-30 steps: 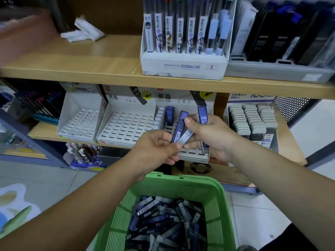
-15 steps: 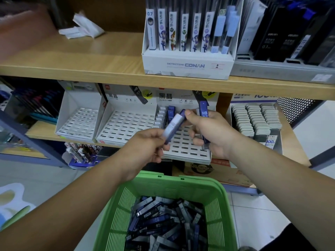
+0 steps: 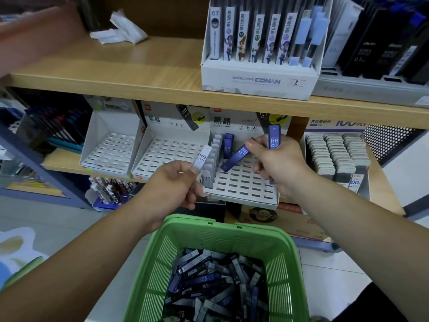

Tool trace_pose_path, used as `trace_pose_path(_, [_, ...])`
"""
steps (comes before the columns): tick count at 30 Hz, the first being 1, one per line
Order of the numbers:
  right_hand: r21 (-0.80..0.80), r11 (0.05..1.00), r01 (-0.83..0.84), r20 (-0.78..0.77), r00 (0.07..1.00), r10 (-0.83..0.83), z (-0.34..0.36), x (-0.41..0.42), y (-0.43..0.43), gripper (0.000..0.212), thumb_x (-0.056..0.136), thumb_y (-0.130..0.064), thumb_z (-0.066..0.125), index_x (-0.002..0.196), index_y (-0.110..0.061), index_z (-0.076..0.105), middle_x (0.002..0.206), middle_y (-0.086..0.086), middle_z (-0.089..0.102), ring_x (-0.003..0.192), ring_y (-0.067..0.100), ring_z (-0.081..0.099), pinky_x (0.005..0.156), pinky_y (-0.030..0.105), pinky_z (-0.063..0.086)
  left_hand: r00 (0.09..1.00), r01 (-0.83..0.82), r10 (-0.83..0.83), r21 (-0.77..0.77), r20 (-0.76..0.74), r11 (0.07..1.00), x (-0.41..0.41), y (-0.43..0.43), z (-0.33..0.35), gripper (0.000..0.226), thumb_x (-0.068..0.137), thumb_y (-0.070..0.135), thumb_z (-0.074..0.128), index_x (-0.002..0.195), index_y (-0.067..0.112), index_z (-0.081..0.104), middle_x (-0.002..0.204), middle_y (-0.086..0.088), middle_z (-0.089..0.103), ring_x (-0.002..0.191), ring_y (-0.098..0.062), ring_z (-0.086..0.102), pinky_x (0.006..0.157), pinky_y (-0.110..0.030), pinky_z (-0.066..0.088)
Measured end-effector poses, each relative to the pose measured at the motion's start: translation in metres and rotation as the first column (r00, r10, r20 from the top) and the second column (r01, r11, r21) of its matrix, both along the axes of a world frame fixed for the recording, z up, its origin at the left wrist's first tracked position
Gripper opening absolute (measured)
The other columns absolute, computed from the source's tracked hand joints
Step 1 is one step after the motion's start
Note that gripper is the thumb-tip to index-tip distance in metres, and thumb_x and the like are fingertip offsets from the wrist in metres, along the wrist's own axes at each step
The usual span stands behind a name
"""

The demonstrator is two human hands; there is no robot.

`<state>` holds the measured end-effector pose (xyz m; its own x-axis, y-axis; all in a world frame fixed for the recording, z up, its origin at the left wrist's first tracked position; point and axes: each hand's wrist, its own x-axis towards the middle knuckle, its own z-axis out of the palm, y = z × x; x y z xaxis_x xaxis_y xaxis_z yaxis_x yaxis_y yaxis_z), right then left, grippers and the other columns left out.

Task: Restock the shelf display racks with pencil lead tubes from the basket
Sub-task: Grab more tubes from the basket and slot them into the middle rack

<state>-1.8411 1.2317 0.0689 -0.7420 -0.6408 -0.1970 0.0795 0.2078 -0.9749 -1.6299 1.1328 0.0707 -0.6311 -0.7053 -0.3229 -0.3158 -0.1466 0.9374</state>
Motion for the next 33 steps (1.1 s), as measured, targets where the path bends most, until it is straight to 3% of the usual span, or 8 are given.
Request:
trace_pose_path(4, [-0.042,0.996,0.082,-0.162,0.983,-0.088,-0.007,-0.001,-0.014,0.015,0.092,-0.018,0.077,0.098,-0.01,0.066,0.076,0.006,0.065,0.042,0.013,0.052,0.042,0.021,0.041,0.999,0.039,-0.039,0.082,-0.003,0.996,-0.001,-0.001,-0.004,0.015,0.109,0.018,0.051,0.107,0.004,0.056,0.093,-0.016,0.079,0.076,-0.024,0.073,0.069,-0.035,0.061])
trace_pose_path(8, [-0.015,0.998,0.054,-0.316,0.947,-0.056,-0.017,0.001,-0.028,0.013,0.092,-0.021,0.077,0.093,-0.021,0.064,0.083,-0.004,0.068,0.06,0.014,0.063,0.062,0.033,0.055,0.999,0.041,-0.039,0.12,-0.021,0.992,-0.006,-0.003,-0.011,0.012,0.108,0.011,0.048,0.108,0.002,0.056,0.101,-0.013,0.079,0.096,-0.026,0.077,0.08,-0.04,0.063])
trace_pose_path(11, [0.012,1.0,0.001,-0.398,0.917,0.004,-0.022,0.002,-0.034,0.016,0.091,-0.021,0.078,0.09,-0.027,0.063,0.084,-0.012,0.067,0.08,0.018,0.067,0.083,0.043,0.06,0.999,0.054,-0.054,0.104,-0.01,0.993,-0.008,-0.006,-0.012,0.011,0.108,0.011,0.049,0.106,0.004,0.057,0.1,-0.011,0.08,0.094,-0.025,0.077,0.075,-0.038,0.062])
trace_pose_path(18, [0.118,0.987,-0.109,-0.558,0.815,0.157,-0.021,0.006,-0.044,0.013,0.089,-0.023,0.078,0.099,-0.023,0.069,0.092,-0.004,0.07,0.096,0.023,0.066,0.092,0.042,0.055,0.998,0.057,-0.055,0.086,-0.025,0.995,-0.006,-0.011,-0.013,0.01,0.105,0.018,0.058,0.099,0.013,0.063,0.1,-0.012,0.078,0.076,-0.022,0.07,0.06,-0.034,0.055])
trace_pose_path(23, [0.24,0.969,-0.061,-0.618,0.76,0.2,-0.03,0.004,-0.044,0.019,0.087,-0.034,0.078,0.103,-0.024,0.074,0.099,0.0,0.074,0.096,0.024,0.067,0.088,0.045,0.056,0.997,0.069,-0.066,0.088,-0.042,0.994,-0.005,-0.009,-0.014,0.007,0.104,0.016,0.061,0.099,0.011,0.064,0.098,-0.016,0.077,0.067,-0.022,0.066,0.055,-0.032,0.053])
trace_pose_path(28, [0.154,0.986,-0.069,-0.535,0.833,0.142,-0.028,0.005,-0.041,0.012,0.092,-0.027,0.075,0.103,-0.024,0.074,0.101,0.003,0.075,0.095,0.021,0.068,0.088,0.037,0.056,0.995,0.073,-0.068,0.069,-0.075,0.995,-0.002,-0.005,-0.009,0.006,0.101,0.009,0.063,0.1,0.008,0.07,0.099,-0.015,0.075,0.07,-0.025,0.068,0.061,-0.032,0.057])
trace_pose_path(30, [0.054,0.997,-0.061,-0.401,0.913,0.078,-0.013,0.008,-0.038,0.003,0.096,-0.023,0.071,0.096,-0.024,0.068,0.097,0.004,0.075,0.08,0.015,0.067,0.07,0.027,0.053,0.995,0.065,-0.063,0.03,-0.078,0.997,-0.002,-0.003,-0.01,0.01,0.101,0.006,0.063,0.106,0.008,0.072,0.097,-0.012,0.07,0.072,-0.024,0.07,0.064,-0.03,0.058])
trace_pose_path(33, [0.005,0.99,-0.144,-0.094,0.985,0.143,0.009,0.015,-0.025,0.006,0.096,-0.026,0.073,0.096,-0.02,0.074,0.061,0.0,0.067,0.044,0.013,0.046,0.043,0.023,0.036,0.994,0.067,-0.068,-0.014,-0.082,0.998,-0.005,-0.001,-0.011,0.013,0.1,0.007,0.065,0.109,0.009,0.074,0.098,-0.013,0.067,0.072,-0.024,0.071,0.066,-0.031,0.058])
